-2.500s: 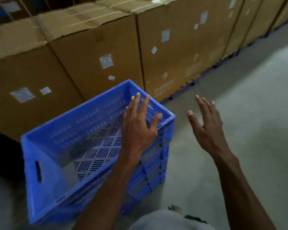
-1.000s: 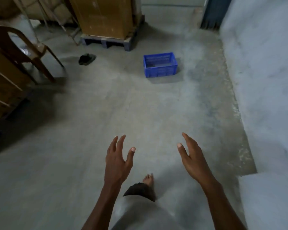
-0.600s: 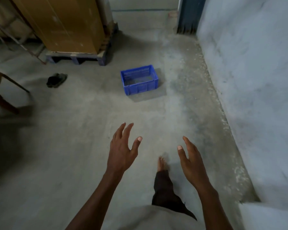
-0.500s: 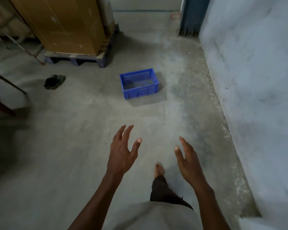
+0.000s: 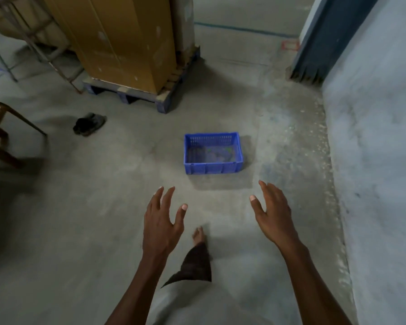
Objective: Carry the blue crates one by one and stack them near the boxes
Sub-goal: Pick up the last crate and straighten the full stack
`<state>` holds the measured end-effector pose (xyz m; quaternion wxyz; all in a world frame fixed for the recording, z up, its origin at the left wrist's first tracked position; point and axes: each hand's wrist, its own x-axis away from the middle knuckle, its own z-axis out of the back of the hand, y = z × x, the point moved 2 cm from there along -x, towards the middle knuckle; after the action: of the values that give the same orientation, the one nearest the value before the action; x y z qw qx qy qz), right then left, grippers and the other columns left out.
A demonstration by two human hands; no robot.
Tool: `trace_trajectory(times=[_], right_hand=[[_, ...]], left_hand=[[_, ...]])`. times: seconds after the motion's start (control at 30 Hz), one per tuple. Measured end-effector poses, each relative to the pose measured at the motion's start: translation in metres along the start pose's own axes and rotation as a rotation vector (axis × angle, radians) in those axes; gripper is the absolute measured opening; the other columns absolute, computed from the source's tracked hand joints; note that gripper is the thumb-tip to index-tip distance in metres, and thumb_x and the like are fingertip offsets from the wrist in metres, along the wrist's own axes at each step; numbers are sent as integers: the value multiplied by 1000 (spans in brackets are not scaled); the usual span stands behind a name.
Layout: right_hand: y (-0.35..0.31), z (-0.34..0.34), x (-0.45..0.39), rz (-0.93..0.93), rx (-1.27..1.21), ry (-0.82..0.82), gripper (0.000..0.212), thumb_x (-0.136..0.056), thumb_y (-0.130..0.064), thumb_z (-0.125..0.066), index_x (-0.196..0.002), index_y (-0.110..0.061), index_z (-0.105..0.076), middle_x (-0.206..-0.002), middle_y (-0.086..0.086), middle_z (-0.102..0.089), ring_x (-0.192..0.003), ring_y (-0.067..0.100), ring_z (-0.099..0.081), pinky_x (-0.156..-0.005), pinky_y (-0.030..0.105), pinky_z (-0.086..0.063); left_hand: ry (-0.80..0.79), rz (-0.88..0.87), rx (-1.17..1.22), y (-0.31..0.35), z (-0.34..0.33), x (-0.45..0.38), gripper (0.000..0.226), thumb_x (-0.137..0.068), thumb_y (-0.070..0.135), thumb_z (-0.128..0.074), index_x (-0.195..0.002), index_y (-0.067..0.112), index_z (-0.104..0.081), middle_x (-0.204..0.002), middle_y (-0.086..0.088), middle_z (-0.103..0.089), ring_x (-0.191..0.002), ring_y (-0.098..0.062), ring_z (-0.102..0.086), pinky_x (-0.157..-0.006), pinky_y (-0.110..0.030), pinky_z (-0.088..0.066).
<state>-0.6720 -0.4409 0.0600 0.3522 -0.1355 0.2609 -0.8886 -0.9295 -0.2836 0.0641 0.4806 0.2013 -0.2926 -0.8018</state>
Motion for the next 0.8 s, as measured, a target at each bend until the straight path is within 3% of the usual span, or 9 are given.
trace_trajectory(times=[0.1, 0.23, 0.37, 0.5, 0.67, 0.8], right_hand=[[-11, -11, -75, -33, 71, 42, 62, -99, -52, -47, -154, -24, -37, -162, 11, -31, -152, 35, -17, -119, 51, -17], [-27, -23, -161, -56, 135, 56, 67, -95, -60, -40, -153, -26, -40, -162, 11, -30, -152, 37, -13, -118, 58, -14], [-27, -31, -248, -94, 190, -46, 67, -98, -60, -40, -156, -28, -32, -165, 11, -21, -153, 36, -4, -120, 58, -7], [-15, -52, -341, -98, 237, -99, 76, -91, -67, -25, -156, -27, -33, -165, 13, -23, -153, 38, -6, -119, 59, -2], [19, -94, -462, -117, 280, -298, 69, -98, -60, -34, -158, -27, -27, -167, 12, -17, -154, 37, -1, -119, 60, -1], [56, -139, -552, -166, 265, -450, 69, -98, -60, -39, -158, -27, -23, -167, 11, -15, -153, 38, -5, -118, 60, -10]], left_hand=[[-1, -25, -78, 6, -28, -82, 66, -95, 63, -38, -152, 30, -41, -165, -4, -27, -153, -26, -21, -120, -48, -25], [-29, -131, -179, 25, -61, -191, 65, -97, 63, -37, -154, 32, -37, -167, -4, -22, -155, -26, -15, -123, -50, -19], [-95, -203, -278, 36, -98, -294, 66, -98, 63, -37, -155, 30, -37, -167, -6, -21, -155, -28, -15, -123, -53, -17], [-121, -221, -345, 33, -138, -384, 65, -97, 58, -43, -154, 28, -41, -166, -9, -27, -153, -32, -23, -122, -55, -16], [-239, -133, -419, 17, -195, -470, 65, -97, 58, -44, -155, 29, -38, -165, -11, -27, -152, -34, -25, -123, -57, -13], [-302, -67, -481, -8, -252, -526, 64, -95, 57, -43, -152, 27, -43, -163, -11, -32, -150, -35, -30, -122, -58, -18]])
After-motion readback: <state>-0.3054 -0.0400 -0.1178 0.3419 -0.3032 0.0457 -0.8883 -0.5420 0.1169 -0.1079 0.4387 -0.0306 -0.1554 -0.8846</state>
